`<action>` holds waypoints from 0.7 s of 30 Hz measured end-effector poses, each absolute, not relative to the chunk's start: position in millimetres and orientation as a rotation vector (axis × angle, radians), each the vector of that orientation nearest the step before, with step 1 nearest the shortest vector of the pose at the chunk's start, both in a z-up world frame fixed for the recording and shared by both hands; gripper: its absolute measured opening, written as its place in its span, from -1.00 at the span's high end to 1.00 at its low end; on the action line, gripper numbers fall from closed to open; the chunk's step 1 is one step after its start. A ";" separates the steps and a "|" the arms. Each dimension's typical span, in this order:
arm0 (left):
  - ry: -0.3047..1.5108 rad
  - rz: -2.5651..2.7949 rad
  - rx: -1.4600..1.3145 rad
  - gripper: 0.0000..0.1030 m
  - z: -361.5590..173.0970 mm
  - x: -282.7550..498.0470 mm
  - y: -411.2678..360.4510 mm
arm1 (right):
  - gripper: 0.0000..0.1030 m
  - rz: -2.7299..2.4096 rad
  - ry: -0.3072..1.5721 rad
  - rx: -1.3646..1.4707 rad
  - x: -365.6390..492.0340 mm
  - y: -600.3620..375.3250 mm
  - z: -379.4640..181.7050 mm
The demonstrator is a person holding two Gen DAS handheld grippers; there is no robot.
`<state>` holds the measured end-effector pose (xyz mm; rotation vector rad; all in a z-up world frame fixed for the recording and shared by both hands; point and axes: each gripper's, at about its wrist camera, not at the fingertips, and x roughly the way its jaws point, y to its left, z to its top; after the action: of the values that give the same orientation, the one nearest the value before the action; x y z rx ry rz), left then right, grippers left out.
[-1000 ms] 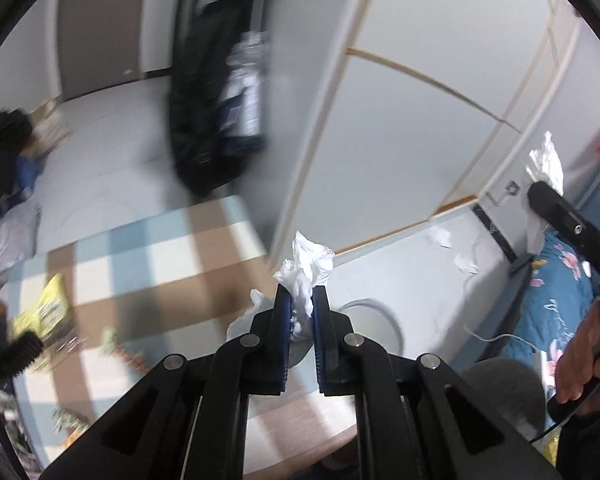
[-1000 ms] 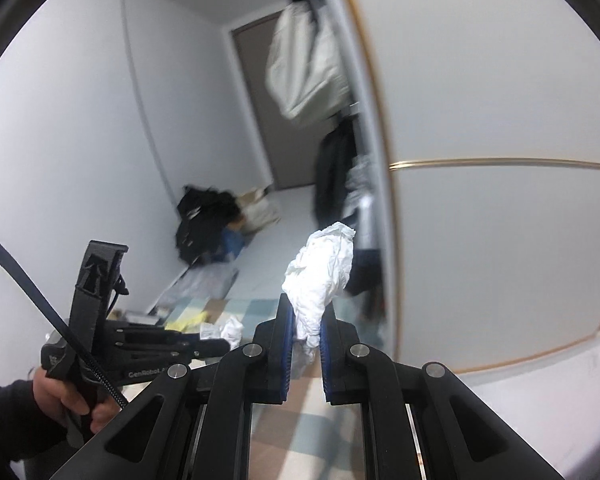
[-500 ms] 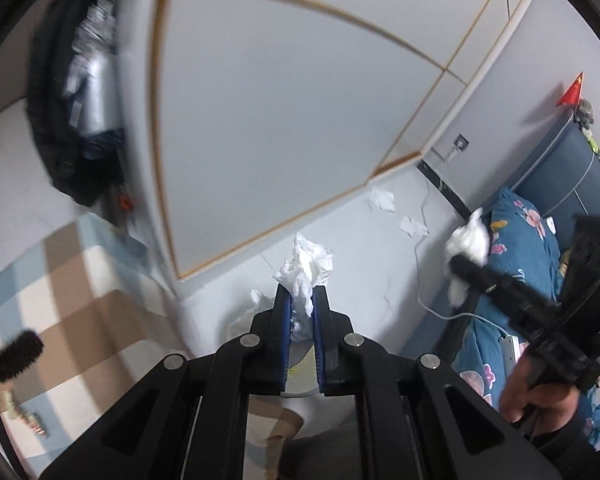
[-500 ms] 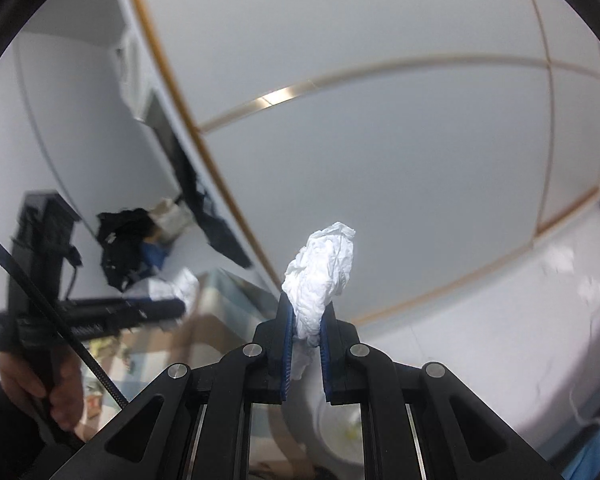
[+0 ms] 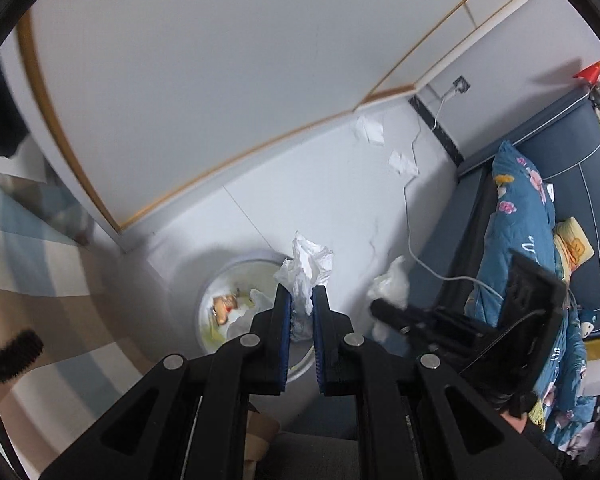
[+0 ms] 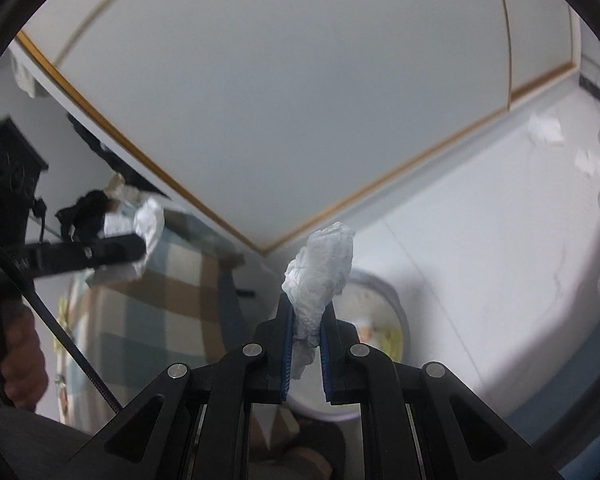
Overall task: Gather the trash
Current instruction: 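Lower the tissue over the bin and open the right gripper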
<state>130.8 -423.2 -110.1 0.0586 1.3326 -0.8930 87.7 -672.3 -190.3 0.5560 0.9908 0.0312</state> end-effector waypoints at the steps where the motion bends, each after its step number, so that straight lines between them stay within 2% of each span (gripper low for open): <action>1: 1.350 -0.896 0.057 0.88 -113.7 130.9 -426.7 | 0.79 0.029 1.014 0.558 88.5 -673.6 -200.9; 15: 1.557 -0.919 0.078 0.88 -170.1 140.2 -462.8 | 0.72 0.100 1.228 0.659 96.4 -658.0 -302.1; 19: 1.599 -0.934 0.118 0.88 -182.1 137.4 -469.5 | 0.53 0.099 1.270 0.659 96.0 -655.5 -312.2; 21: 1.621 -0.936 0.110 0.88 -187.3 137.5 -471.4 | 0.33 0.101 1.278 0.665 94.3 -654.8 -315.1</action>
<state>137.5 -471.4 -187.3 0.1103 1.6207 -0.9356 94.3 -654.8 -315.1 0.6646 1.2783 0.1011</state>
